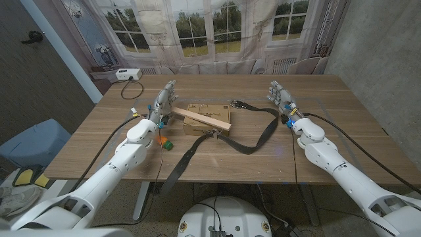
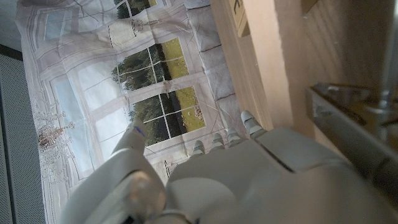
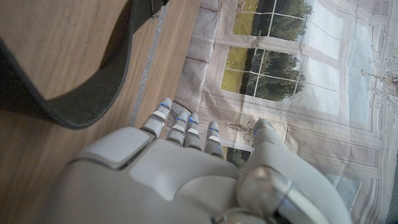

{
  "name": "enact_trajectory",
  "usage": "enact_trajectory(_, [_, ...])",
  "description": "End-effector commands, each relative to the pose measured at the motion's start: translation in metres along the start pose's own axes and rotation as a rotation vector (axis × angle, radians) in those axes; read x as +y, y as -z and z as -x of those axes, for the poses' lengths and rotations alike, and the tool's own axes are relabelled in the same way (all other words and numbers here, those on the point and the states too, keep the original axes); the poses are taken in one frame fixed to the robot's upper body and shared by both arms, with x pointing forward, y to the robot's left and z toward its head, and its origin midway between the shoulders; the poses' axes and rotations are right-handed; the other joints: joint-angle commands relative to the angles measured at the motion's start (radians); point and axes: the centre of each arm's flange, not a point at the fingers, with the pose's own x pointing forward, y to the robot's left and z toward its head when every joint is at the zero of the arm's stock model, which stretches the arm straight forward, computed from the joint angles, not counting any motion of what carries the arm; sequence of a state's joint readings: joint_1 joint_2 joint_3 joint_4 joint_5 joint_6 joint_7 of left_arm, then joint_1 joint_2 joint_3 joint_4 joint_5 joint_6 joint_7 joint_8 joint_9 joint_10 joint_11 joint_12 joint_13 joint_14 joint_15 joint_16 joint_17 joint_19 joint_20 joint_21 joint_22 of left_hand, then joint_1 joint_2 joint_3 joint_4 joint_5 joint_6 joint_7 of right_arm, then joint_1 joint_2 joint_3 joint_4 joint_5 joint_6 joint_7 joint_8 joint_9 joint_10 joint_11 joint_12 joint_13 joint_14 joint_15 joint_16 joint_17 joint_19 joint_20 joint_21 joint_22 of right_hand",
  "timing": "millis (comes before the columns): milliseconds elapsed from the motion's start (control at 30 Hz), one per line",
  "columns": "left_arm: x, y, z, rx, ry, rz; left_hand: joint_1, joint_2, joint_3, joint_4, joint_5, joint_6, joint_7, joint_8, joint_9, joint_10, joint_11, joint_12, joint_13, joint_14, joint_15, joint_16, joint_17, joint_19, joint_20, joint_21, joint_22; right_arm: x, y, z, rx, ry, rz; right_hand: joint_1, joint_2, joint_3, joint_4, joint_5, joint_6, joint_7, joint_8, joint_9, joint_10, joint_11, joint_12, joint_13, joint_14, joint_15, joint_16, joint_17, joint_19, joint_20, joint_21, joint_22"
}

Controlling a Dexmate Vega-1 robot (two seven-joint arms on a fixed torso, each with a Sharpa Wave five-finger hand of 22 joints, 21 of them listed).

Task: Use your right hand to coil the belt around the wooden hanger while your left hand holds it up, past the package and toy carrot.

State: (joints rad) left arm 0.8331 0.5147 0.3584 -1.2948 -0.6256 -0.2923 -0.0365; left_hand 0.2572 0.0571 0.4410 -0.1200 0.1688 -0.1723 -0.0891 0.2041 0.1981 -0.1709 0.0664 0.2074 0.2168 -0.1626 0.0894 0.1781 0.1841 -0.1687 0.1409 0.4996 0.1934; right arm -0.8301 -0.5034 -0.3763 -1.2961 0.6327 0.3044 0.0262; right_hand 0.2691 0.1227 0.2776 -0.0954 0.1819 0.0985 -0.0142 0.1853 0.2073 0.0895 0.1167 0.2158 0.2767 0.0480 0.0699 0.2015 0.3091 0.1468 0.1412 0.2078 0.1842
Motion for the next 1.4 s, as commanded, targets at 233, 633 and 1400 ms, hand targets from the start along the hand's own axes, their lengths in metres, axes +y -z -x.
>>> enact_trajectory(233, [-0.016, -0.034, -0.004, -0.017, -0.069, -0.212, 0.013, -0.002, 0.007, -0.008, 0.005, -0.066, 0.001, 0.012, -0.007, 0.01, 0.001, 0.018, 0.0, 0.001, -0.006, 0.011, 0.003, 0.001, -0.023, 0.009, 0.004, -0.016, 0.006, -0.023, -0.024, -0.042, -0.026, 0.006, -0.002, 0.004, 0.001, 0.005, 0.007, -0.002, 0.007, -0.002, 0.003, 0.007, 0.005, 0.001, -0.001, 0.007, 0.007, 0.002, 0.007, 0.0, 0.004, 0.004])
enact_trajectory(633, [-0.031, -0.065, -0.005, -0.027, -0.093, -0.464, 0.021, -0.005, 0.007, -0.019, 0.004, -0.005, -0.004, 0.02, -0.015, 0.076, -0.007, 0.042, -0.003, 0.053, -0.018, 0.025, -0.001, 0.049, -0.03, 0.022, 0.003, -0.029, 0.015, -0.018, -0.018, -0.046, -0.054, 0.003, -0.001, 0.003, 0.001, 0.004, 0.01, 0.0, 0.008, -0.006, 0.011, 0.008, 0.006, -0.002, 0.001, 0.014, 0.009, 0.0, 0.005, 0.003, 0.004, 0.005])
enact_trajectory(1400, [-0.012, -0.118, 0.016, 0.157, -0.02, -0.957, 0.046, -0.015, 0.009, -0.037, 0.006, 0.067, 0.012, 0.022, -0.017, 0.131, -0.034, 0.055, -0.005, 0.116, -0.038, 0.034, -0.002, 0.094, -0.004, 0.027, 0.001, -0.021, 0.017, -0.014, -0.044, -0.049, -0.071, -0.002, 0.001, 0.003, 0.002, 0.004, 0.015, 0.002, 0.01, -0.011, 0.021, 0.009, 0.007, -0.007, 0.009, 0.024, 0.015, -0.002, 0.007, 0.004, 0.006, 0.005])
